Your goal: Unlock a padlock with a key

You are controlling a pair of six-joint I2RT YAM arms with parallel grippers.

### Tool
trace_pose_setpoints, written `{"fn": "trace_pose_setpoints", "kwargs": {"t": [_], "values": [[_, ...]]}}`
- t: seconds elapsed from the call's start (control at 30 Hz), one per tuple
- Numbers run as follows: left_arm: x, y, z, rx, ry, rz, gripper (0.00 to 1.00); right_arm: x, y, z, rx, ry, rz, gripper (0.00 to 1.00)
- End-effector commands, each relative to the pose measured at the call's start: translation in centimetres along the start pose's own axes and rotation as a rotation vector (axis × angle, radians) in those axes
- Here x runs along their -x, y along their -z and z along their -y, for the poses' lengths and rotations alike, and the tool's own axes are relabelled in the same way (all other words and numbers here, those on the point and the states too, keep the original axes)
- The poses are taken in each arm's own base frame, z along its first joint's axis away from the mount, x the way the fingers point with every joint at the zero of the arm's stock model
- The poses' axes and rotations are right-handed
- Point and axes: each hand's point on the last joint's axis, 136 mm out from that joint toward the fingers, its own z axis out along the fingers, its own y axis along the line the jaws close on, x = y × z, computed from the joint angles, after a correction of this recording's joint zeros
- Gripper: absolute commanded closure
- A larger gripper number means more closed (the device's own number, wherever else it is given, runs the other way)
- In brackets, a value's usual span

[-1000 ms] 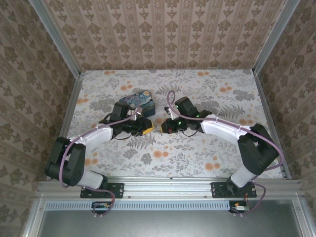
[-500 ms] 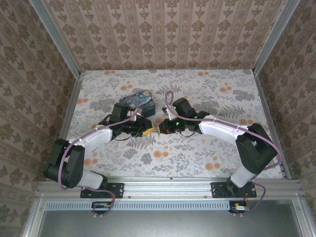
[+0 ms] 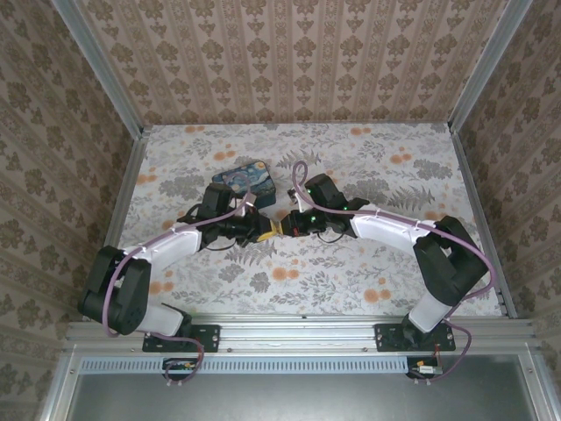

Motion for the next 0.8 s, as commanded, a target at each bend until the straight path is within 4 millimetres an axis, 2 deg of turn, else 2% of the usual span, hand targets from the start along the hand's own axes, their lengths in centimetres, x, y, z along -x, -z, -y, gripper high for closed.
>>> {"fn": "trace_pose_setpoints", "kwargs": {"t": [0.0, 0.07, 0.1, 0.23, 0.3, 0.37, 0.47, 0.63, 0.67, 0.77], "values": [[-0.5, 0.0, 0.6, -0.029, -0.036, -0.029, 1.0, 0.8, 0.0, -0.5, 0.007, 0.008, 0.031, 1.0], [-0.6, 0.0, 0.6, -0.029, -0.081, -0.048, 1.0, 0.7, 0.4, -0.6, 0.01, 0.012, 0.031, 0.95], [-0.8, 0.0, 0.8, -0.036, -0.138, -0.069, 1.0, 0.6, 0.7, -0.6, 0.011, 0.009, 0.031, 0.89], [-1.5, 0.3, 1.5, -0.003, -0.448, -0.143, 1.0, 0.2, 2.8, 0.1, 0.025, -0.028, 0.023, 0.69], [-1.5, 0.3, 2.0, 0.032, -0.595, -0.155, 1.0, 0.1, 4.1, 0.4, 0.045, -0.077, 0.019, 0.65], [-1.0, 0.4, 3.1, 0.026, -0.716, -0.141, 1.0, 0.3, 5.5, 0.6, 0.064, -0.136, 0.026, 0.62], [0.6, 0.6, 4.2, 0.048, -0.909, -0.067, 1.0, 0.7, 7.3, 0.2, 0.105, -0.255, 0.033, 0.62], [1.4, 0.8, 7.2, 0.04, -1.416, 0.144, 1.0, 2.1, 9.6, -0.7, 0.152, -0.489, 0.063, 0.6], [1.7, 1.0, 7.8, 0.042, -1.484, 0.195, 1.0, 2.3, 10.5, -1.4, 0.16, -0.507, 0.073, 0.6], [2.1, 1.1, 9.0, 0.054, -1.633, 0.219, 1.0, 2.7, 11.0, -1.9, 0.165, -0.617, 0.063, 0.6]]}}
